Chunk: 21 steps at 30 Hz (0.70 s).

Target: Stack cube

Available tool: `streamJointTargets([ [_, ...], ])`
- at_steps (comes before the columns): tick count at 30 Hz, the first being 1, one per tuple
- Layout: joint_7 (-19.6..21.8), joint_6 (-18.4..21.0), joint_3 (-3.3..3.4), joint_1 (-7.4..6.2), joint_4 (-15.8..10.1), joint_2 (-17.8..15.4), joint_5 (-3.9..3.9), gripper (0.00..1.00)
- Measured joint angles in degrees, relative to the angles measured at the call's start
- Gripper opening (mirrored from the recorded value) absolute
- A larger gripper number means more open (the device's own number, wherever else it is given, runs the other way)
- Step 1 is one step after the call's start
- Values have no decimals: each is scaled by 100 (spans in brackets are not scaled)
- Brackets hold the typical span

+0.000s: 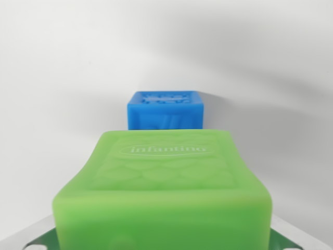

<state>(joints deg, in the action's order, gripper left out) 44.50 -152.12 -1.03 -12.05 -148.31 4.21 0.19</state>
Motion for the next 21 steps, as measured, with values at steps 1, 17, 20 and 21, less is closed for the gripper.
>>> streamJointTargets([
  [1,1,-55,0,0,-1,61,-2,0],
  [17,20,-670,7,0,9,681,-33,0],
  [20,23,-767,8,0,20,779,-37,0],
  [21,23,-794,9,0,25,812,-39,0],
])
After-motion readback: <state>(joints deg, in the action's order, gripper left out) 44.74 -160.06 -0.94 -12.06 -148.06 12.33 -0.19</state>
